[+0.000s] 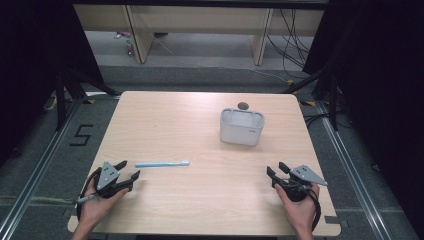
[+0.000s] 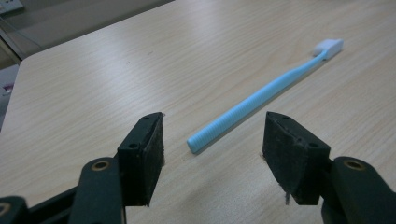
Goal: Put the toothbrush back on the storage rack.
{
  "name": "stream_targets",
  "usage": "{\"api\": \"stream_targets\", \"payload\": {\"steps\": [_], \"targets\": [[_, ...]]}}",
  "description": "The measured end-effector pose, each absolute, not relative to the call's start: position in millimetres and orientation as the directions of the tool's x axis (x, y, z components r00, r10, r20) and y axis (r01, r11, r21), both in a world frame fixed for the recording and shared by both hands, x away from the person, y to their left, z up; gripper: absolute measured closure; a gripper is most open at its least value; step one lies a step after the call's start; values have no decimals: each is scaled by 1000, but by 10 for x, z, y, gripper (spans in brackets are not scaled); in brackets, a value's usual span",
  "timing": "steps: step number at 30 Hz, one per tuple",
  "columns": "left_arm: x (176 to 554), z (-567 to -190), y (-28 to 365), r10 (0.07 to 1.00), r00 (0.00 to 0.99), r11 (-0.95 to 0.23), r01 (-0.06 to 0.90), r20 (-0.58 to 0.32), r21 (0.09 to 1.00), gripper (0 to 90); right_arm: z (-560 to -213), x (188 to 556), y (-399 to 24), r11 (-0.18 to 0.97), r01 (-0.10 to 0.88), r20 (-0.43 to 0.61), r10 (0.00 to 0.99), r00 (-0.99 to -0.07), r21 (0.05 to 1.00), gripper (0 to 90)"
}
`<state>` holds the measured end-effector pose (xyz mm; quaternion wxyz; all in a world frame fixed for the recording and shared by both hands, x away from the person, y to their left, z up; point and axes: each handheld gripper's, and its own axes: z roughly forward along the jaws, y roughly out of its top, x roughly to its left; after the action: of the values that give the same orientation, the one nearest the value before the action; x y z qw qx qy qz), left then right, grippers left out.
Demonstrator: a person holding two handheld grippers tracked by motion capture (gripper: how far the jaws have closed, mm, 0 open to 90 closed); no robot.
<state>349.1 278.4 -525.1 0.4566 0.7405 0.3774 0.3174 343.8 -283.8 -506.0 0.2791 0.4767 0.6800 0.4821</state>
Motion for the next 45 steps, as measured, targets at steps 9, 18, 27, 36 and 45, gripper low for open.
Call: {"api": "stream_targets", "payload": {"steps": [9, 18, 27, 36, 45], "targets": [[3464, -5246, 2825, 860, 503, -249, 269, 85, 930, 401, -5136, 3371, -2802, 28, 337, 97, 932, -348, 941, 432], [3460, -5243, 2804, 857, 506, -262, 272, 94, 926, 410, -5140, 3373, -2786, 45, 340, 91, 923, -373, 939, 416], [3460, -5155, 2732, 843, 532, -256, 252, 87, 933, 415, -5125, 3366, -2789, 87, 343, 46, 931, -362, 935, 416], [3453, -5003, 2620, 809, 577, -288, 222, 112, 931, 424, -5139, 3372, -2766, 56, 348, 79, 929, -361, 936, 416], [3531, -4859, 2493, 766, 625, -348, 203, 153, 915, 450, -5142, 3385, -2756, 74, 343, 65, 925, -376, 937, 425]]}}
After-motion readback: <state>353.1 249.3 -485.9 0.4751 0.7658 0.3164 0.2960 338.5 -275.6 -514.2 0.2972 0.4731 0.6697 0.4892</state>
